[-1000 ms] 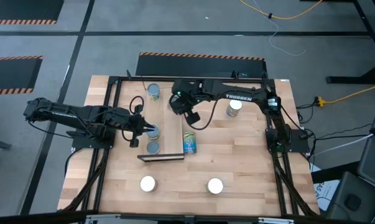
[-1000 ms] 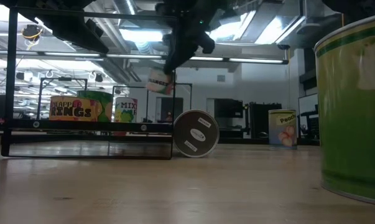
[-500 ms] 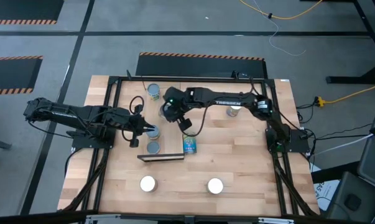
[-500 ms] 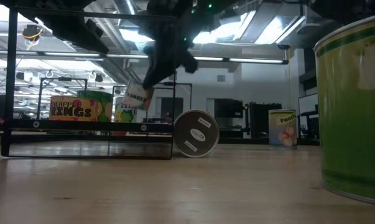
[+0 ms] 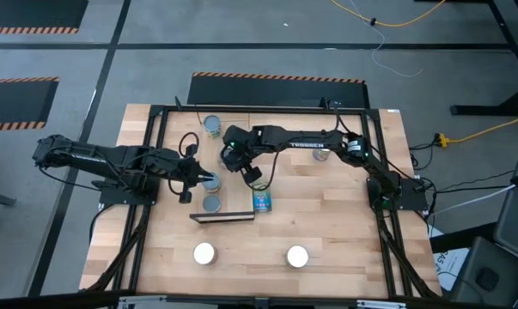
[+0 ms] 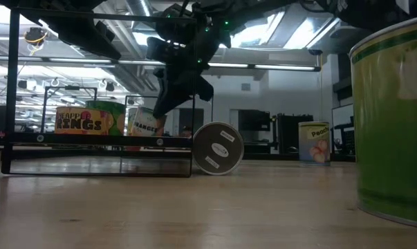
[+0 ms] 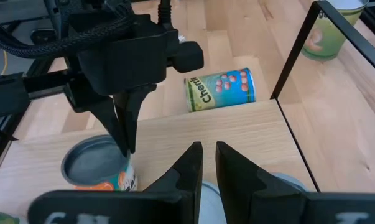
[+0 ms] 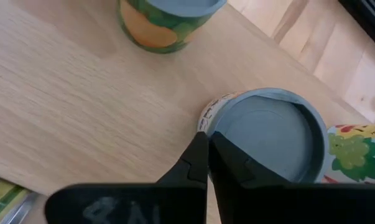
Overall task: Pick and place cans onto a shelf
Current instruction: Put the small canned oranges on the shelf
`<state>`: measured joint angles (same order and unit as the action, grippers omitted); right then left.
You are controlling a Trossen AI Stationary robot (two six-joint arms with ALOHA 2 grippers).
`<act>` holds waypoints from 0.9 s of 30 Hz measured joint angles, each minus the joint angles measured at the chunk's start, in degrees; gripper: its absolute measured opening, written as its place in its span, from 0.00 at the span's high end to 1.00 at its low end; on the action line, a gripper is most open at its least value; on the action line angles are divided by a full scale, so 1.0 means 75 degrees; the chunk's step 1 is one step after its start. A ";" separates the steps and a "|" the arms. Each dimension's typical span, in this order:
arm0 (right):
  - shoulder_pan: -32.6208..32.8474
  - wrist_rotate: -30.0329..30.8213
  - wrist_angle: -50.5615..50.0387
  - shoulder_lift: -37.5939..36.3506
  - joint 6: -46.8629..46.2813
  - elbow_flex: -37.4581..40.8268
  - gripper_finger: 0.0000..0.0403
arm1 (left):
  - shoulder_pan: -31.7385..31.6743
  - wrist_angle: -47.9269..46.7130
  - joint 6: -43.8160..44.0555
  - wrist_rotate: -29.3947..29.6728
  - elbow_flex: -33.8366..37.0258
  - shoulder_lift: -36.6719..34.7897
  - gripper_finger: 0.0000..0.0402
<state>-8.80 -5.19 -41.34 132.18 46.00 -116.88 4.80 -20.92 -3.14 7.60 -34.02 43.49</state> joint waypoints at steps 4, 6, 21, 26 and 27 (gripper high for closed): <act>0.0000 0.0000 0.0014 0.0006 0.0000 0.0000 0.97 | 0.0000 0.0002 0.0002 0.0000 0.0000 0.0000 0.90; 0.0000 -0.0003 0.0014 0.0006 -0.0003 0.0000 0.97 | 0.0000 0.0002 0.0001 0.0000 0.0000 -0.0001 0.90; 0.0000 0.0000 0.0043 0.0020 -0.0006 0.0003 0.94 | 0.0000 0.0002 0.0006 -0.0003 0.0000 -0.0001 0.90; -0.0003 0.0019 -0.0018 0.0080 -0.0012 0.0037 0.83 | 0.0000 0.0000 0.0004 -0.0003 0.0000 -0.0001 0.90; -0.0003 0.0020 -0.0018 0.0085 -0.0012 0.0041 0.81 | 0.0000 0.0002 0.0005 -0.0003 0.0000 0.0000 0.90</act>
<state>-8.82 -5.04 -41.47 132.81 45.91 -116.57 4.80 -20.91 -3.10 7.57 -34.02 43.49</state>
